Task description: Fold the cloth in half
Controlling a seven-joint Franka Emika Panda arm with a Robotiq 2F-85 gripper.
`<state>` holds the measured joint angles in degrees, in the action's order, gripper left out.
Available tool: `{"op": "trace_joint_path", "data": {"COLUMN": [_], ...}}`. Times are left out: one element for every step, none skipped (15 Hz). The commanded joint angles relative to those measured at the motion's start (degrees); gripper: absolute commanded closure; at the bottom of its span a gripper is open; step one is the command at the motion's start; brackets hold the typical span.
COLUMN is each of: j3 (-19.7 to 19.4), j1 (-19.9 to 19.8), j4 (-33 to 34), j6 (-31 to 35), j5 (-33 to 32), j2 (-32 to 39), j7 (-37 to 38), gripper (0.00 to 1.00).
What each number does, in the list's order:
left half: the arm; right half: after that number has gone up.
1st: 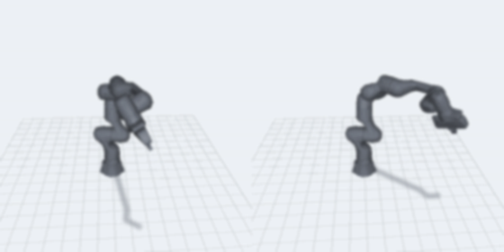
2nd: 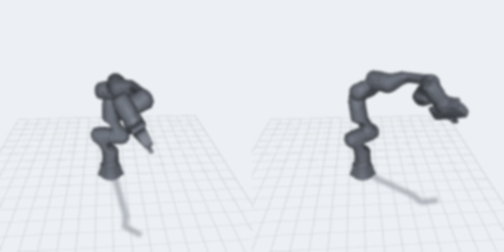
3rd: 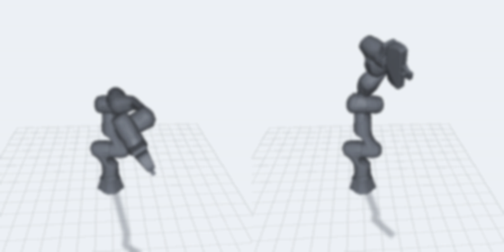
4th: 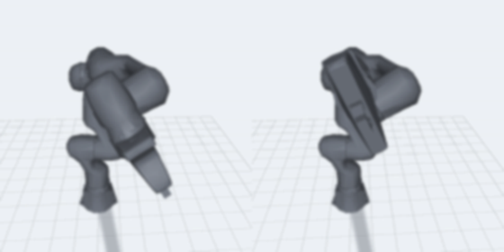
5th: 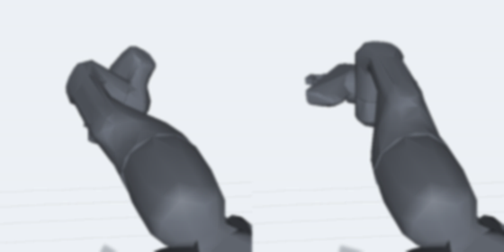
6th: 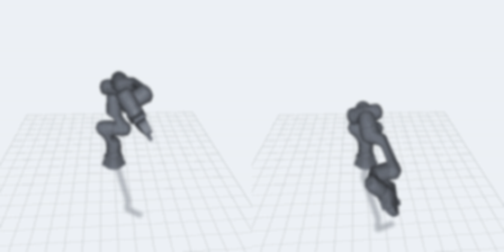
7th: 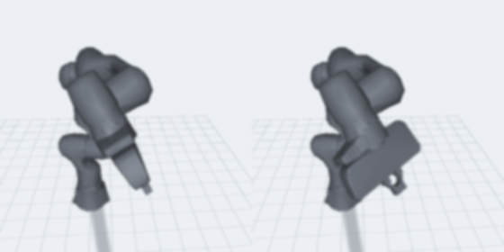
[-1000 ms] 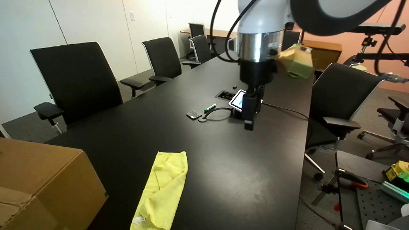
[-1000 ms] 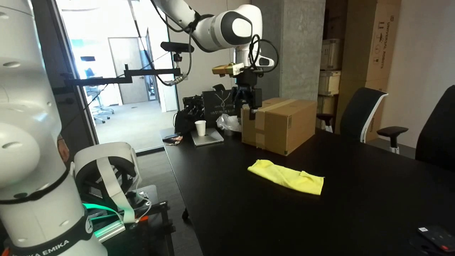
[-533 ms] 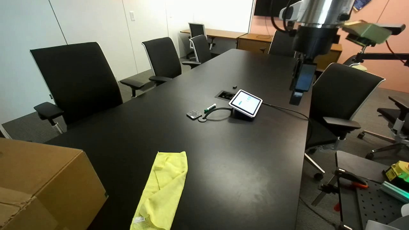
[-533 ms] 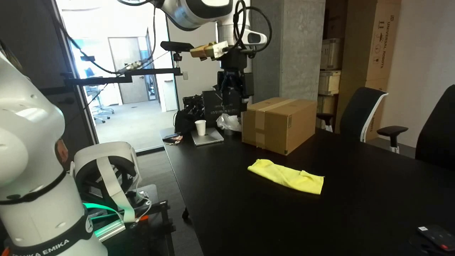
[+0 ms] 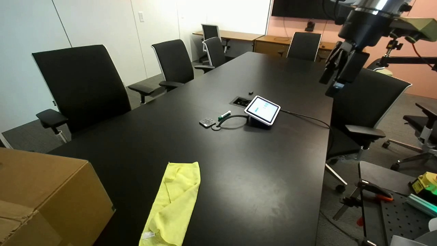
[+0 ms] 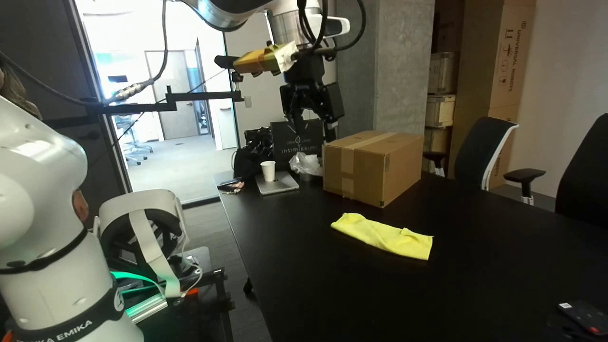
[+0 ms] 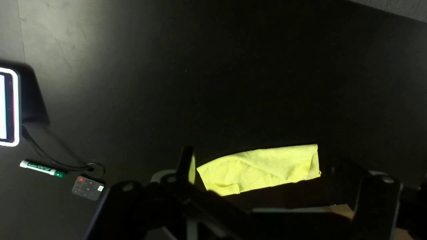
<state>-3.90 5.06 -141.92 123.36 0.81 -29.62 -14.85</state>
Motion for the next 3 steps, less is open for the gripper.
{"op": "trace_joint_path", "data": {"j3": [0.4,0.41,0.47], "j1": [-0.41,-0.41,-0.39], "j4": [0.06,0.01,-0.04], "j6": [-0.07,0.02,0.1], "j5": [0.23,0.23,0.22], "j2": [0.02,0.03,0.03], "j7": [-0.21,-0.24,-0.25], "gripper": [0.0,0.0,0.0]}}
